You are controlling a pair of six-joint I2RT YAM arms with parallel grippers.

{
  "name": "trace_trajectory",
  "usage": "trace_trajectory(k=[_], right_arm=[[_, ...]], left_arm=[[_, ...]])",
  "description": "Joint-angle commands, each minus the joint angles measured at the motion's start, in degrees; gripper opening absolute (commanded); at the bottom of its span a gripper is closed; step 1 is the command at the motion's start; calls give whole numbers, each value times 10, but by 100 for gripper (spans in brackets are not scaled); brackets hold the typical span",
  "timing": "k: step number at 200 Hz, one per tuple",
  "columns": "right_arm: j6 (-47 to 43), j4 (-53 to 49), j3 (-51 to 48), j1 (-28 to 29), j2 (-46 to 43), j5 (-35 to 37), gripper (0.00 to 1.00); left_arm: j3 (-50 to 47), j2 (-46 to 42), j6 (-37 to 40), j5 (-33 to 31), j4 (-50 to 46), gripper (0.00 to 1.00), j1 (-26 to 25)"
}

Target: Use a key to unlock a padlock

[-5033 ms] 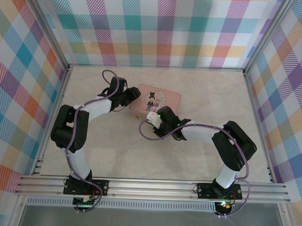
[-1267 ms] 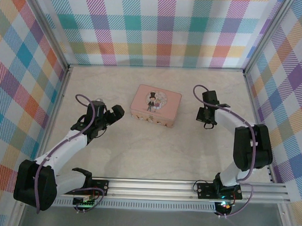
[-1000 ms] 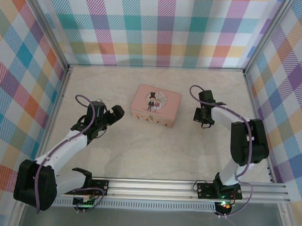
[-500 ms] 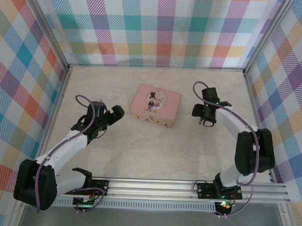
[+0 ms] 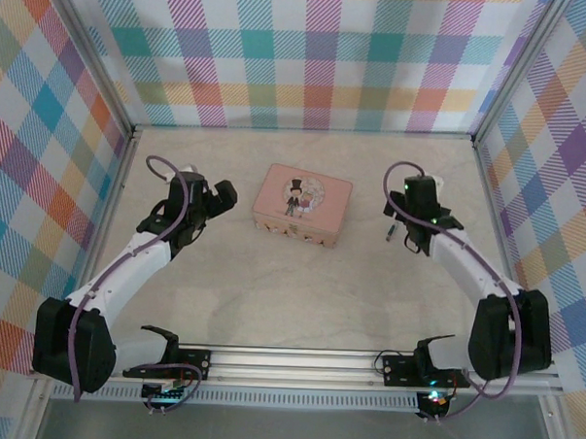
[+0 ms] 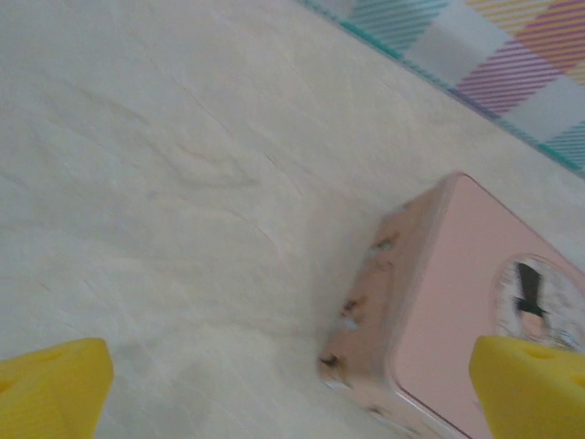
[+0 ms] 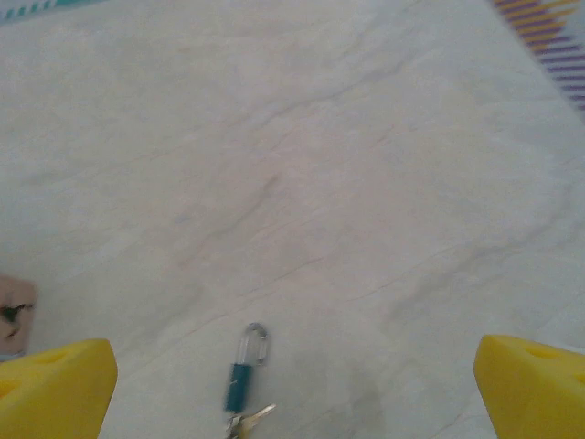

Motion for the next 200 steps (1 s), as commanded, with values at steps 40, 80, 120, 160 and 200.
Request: trace_trajectory(k=[40, 80, 120, 160, 200], right_arm=[[-99, 273, -157, -43, -43, 87, 100], [-114, 417, -197, -56, 37, 48, 100], [-142, 524, -222, -69, 91, -59, 100], [-154, 594, -258, -113, 106, -227, 100], [-160, 581, -237, -103, 129, -203, 100]], left_arm=[[-97, 15, 177, -176, 164, 100, 27], [-123, 104, 216, -178, 272, 100, 60], [-197, 140, 259, -96, 437, 100, 101], [-271, 207, 280, -48, 635, 100, 103], [-263, 200, 277, -48, 601, 100, 103]])
